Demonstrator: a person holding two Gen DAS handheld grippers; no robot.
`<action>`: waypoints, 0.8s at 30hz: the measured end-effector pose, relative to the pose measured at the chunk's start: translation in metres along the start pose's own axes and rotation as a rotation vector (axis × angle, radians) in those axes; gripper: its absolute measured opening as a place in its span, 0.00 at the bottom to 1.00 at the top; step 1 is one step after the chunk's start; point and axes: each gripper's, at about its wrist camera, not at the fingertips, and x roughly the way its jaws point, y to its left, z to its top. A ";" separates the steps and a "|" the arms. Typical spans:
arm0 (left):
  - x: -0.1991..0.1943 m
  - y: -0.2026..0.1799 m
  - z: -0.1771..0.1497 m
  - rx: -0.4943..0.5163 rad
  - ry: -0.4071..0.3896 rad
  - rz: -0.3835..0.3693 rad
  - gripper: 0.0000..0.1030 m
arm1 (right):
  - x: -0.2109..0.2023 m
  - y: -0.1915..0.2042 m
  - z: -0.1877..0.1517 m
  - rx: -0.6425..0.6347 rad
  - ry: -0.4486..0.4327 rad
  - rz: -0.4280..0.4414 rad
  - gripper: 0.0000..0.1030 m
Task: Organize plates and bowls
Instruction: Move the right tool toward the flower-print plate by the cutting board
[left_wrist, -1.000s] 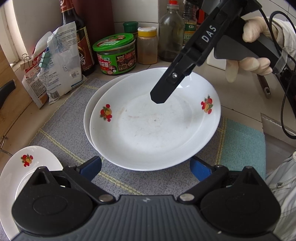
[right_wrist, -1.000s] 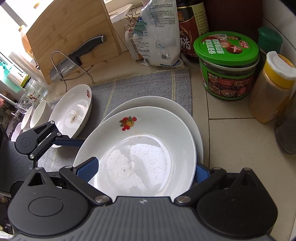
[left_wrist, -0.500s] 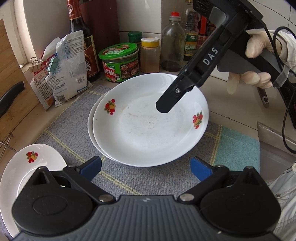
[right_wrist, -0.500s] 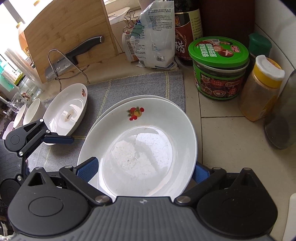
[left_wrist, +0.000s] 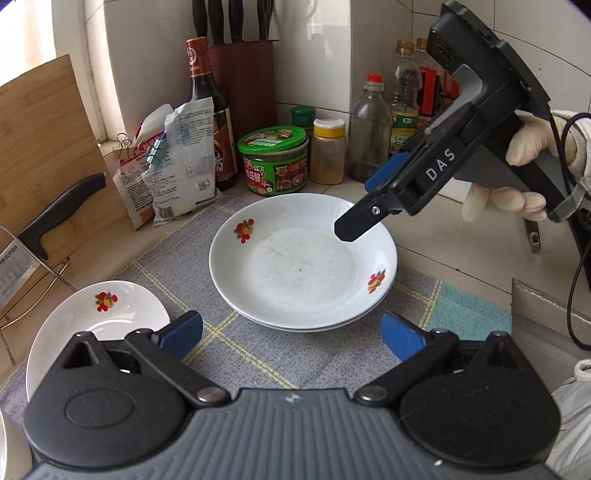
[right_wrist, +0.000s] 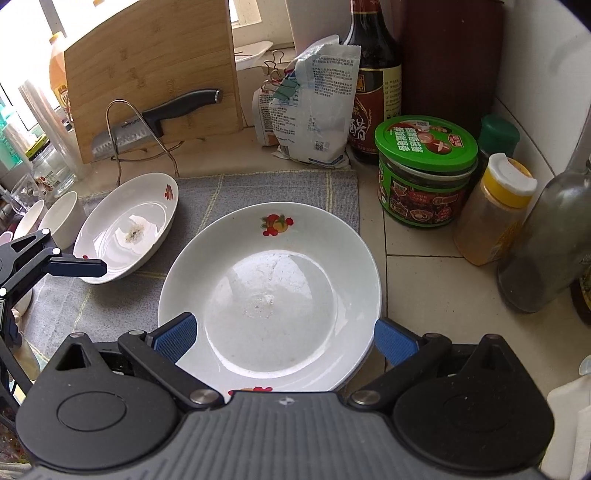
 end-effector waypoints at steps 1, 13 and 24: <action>-0.003 0.000 -0.001 -0.013 -0.003 0.008 0.99 | -0.003 0.004 -0.001 -0.014 -0.018 0.003 1.00; -0.031 0.001 -0.030 -0.292 0.007 0.199 0.99 | 0.002 0.063 -0.011 -0.191 -0.084 0.065 1.00; -0.049 0.015 -0.053 -0.406 0.081 0.352 0.99 | 0.022 0.093 0.002 -0.289 -0.067 0.201 1.00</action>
